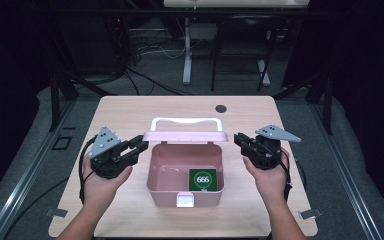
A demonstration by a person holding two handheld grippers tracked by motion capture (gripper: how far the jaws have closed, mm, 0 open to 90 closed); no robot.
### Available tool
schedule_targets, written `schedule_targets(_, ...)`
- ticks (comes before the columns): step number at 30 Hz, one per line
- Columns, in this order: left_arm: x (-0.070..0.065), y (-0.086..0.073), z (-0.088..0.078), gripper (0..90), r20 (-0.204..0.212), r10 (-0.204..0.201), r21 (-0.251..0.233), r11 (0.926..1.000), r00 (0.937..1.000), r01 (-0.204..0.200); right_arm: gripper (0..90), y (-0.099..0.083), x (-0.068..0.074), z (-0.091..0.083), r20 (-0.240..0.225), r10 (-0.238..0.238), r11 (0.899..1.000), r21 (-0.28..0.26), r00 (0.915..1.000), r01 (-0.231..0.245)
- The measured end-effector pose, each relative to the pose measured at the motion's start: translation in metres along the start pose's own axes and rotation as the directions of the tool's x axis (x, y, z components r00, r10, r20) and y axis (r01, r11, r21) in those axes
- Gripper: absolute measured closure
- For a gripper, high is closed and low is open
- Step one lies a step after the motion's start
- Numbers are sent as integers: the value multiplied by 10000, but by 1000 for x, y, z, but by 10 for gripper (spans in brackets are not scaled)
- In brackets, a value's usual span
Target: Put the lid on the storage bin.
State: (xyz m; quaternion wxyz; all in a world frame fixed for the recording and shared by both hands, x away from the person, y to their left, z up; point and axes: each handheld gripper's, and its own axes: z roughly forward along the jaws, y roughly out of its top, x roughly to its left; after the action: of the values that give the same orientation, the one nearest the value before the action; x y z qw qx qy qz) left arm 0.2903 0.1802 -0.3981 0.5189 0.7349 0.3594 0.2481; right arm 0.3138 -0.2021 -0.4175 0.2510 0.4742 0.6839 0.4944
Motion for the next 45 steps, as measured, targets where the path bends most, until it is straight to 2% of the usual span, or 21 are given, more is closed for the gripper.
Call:
schedule_targets(6,-1,-5,-2,729,89,-23,-42,10000,10000,23,804,-1,0,2,9,11,10000,-89,10000,-11)
schedule_targets(10,-2,-7,-4,729,141,-25,-2,10000,9999,25,803,-1,-1,1,-12,-4,10000,95,10000,4)
schedule_targets(19,-3,-13,-6,730,227,-100,3,10000,9997,100,794,-2,-5,3,-84,94,9998,149,9999,-93)
schedule_targets(23,-4,-14,-6,729,217,-68,-21,10000,9997,69,794,-3,-7,4,-60,147,9999,-27,9999,-147)
schedule_targets(38,-9,-26,-12,727,281,49,216,9998,9996,-56,791,-3,-7,4,-48,135,9999,7,9999,-135)
schedule_targets(43,-10,-31,-13,728,335,-6,246,9997,9994,-3,790,-3,-6,3,-35,118,9998,168,9999,-118)
schedule_targets(45,-10,-32,-13,729,352,10,272,9996,9994,-20,789,-3,-6,4,-33,102,9999,51,9999,-102)
